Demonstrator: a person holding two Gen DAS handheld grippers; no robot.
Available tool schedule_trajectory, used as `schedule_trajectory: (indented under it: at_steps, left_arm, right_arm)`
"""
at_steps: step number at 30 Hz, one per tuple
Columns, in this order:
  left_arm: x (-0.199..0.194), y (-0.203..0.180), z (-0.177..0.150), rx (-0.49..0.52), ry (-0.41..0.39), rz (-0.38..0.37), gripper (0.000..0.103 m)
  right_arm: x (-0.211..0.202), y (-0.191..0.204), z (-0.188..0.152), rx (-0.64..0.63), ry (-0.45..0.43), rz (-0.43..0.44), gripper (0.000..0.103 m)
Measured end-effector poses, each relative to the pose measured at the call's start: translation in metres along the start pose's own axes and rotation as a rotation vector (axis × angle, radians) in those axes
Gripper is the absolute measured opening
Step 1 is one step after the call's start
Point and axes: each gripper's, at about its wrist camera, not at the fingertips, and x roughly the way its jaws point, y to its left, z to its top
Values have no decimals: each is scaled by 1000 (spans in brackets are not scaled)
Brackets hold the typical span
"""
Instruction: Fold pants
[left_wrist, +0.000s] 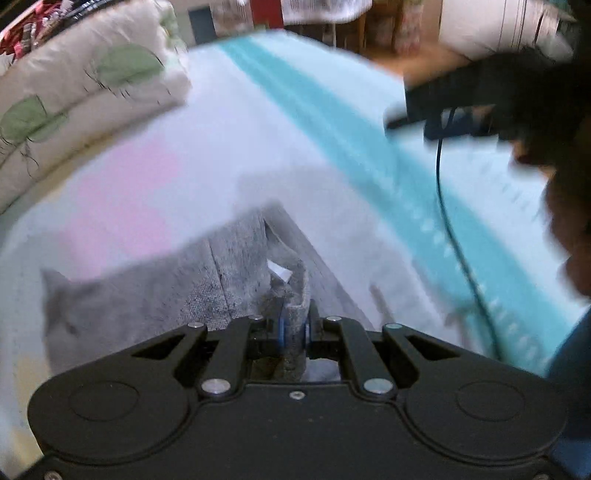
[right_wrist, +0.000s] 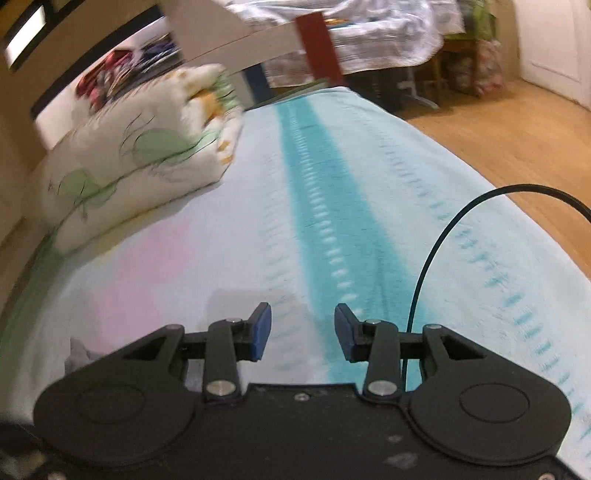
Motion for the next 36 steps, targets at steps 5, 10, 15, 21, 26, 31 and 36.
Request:
schedule_trajectory:
  at_steps: [5,10,15,21,26,31,36]
  left_arm:
    - [16,-16,-22,-8,53,17,32]
    - [-15,-19,-27,73,19,-41,35]
    - [-59,20,-26,58,-33,-88,36]
    - [-66,129,-8,-202,-14,-46,35]
    - [-48,214,8,-389,12,48,40]
    - [-10,254,17,-454,59,90,44]
    - [24,271,21,-459,129,103,45]
  right_arm:
    - [15,0,-7,15,22,25,42]
    - [21,1,-3,-11,60,70,42]
    - [33,19,-8,-37,159,258,42]
    - [50,43,-17,-35,285,371,42]
    - [64,58,-21,-77,335,355,42]
    - [73,74,-28,-116,362,341,42]
    - [75,81,-35,-157,345,344,42]
